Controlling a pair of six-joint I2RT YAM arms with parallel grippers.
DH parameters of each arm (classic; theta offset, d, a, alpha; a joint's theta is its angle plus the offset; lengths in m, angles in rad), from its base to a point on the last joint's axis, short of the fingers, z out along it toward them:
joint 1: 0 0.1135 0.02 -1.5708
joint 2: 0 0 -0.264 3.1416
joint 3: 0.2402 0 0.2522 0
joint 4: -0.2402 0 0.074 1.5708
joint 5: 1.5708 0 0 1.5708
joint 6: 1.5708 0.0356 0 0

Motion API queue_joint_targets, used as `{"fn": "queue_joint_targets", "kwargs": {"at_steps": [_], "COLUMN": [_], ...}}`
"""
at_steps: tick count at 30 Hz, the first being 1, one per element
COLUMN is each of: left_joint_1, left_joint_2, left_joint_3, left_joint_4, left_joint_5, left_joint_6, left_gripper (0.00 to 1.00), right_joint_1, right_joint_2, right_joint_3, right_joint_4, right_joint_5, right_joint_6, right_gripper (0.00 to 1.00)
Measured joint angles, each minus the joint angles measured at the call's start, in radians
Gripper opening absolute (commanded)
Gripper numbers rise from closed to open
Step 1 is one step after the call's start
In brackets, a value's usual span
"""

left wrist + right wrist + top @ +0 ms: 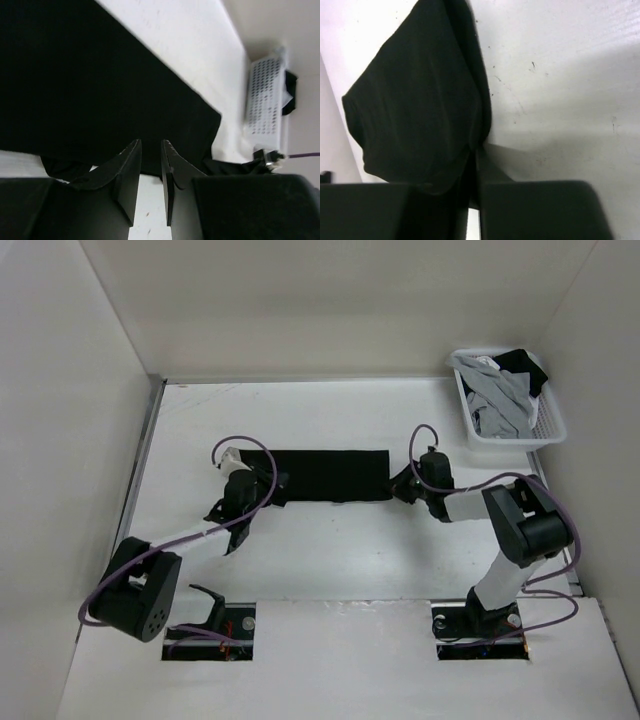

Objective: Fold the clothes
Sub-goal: Fold the tank top

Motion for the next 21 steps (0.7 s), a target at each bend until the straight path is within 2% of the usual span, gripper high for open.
{"fn": "queue_joint_targets", "kwargs": {"at_steps": [5,12,14,17,21], "left_joint_1": [-0.076,-0.214,-0.237,-0.241,-0.227], "left_joint_2": [0.042,0.032,0.014,-0.031,-0.104], "left_joint_3": [0.0,-0.002,-0.006,-0.014,-0.035], "left_joint_4": [0.006,0.019,0.019,0.016,0.008], "left_joint_5": [-0.022,-0.048,-0.05,-0.055,-0.06], "left_joint_6": [0.0,0.0,-0.001,-0.001,-0.004], "left_gripper": [0.2,0.21,0.21,0.21,0.21], "right_joint_1": [-0.045,-0.133,-0.13,-0.092,0.048], "right_joint_2": [-0.064,-0.382,-0.449,-0.466,-0.411], "right_joint_3": [-0.079,-0.126,-0.098,0.013,0.198], "right_joint_4": [0.029,-0.093,-0.154,-0.263,-0.363], "right_joint_5": [0.013,0.092,0.121,0.181,0.25], "right_joint_6": [0.043,-0.026,-0.07,-0.156,-0.266], "right_gripper": [0.02,0.02,0.02,0.03,0.03]}}
